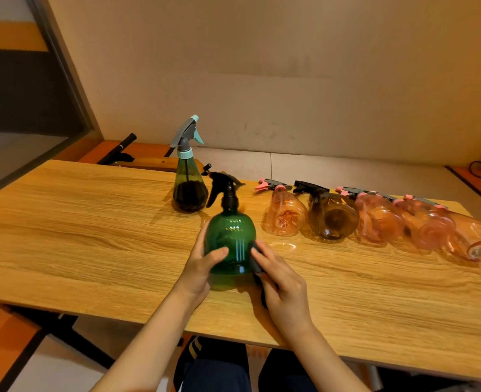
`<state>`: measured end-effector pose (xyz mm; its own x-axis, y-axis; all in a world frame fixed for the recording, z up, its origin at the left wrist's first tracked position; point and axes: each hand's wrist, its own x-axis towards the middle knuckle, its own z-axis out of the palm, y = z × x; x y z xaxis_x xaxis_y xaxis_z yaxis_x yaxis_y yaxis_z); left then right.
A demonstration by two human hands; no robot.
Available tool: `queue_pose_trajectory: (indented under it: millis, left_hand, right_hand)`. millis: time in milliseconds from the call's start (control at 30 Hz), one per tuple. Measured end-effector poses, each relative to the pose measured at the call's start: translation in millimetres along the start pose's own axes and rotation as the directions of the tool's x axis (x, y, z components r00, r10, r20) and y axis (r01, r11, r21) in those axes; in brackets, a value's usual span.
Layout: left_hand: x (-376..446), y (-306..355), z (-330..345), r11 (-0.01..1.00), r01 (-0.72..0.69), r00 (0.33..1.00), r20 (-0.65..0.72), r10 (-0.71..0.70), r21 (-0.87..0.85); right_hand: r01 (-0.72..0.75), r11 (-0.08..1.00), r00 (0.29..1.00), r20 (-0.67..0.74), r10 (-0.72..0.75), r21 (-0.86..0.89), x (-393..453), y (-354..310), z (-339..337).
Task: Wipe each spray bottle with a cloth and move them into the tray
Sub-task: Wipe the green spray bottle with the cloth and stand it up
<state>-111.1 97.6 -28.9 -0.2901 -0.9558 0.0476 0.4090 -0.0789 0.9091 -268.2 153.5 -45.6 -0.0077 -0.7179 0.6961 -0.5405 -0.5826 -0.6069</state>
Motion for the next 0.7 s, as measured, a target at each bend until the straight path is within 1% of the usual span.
queue_pose_trajectory:
  millis: [67, 200, 467, 700]
  left_hand:
    - [0.8, -0.1, -1.7, 0.997, 0.004, 1.000, -0.030, -0.006, -0.075]
    - [2.0, 0.1, -3.2, 0.993, 0.038, 0.999, -0.024, -0.041, -0.110]
    - [1.6, 3.9, -5.4, 0.975, 0.084, 0.996, -0.026, -0.091, -0.204]
    - [0.8, 3.8, -4.3, 0.983, 0.125, 0.989, -0.060, -0.134, -0.134]
  right_hand:
    - [0.035, 0.999, 0.998, 0.050, -0.035, -0.007, 1.0, 0.0, 1.7]
    - [0.054, 0.999, 0.996, 0.077, -0.053, -0.006, 1.3, -0.9, 0.2]
    - [0.051, 0.999, 0.996, 0.069, -0.052, 0.005, 1.2, -1.3, -0.6]
    - [0.030, 1.000, 0.999, 0.044, -0.030, 0.004, 0.8, -0.3, -2.5]
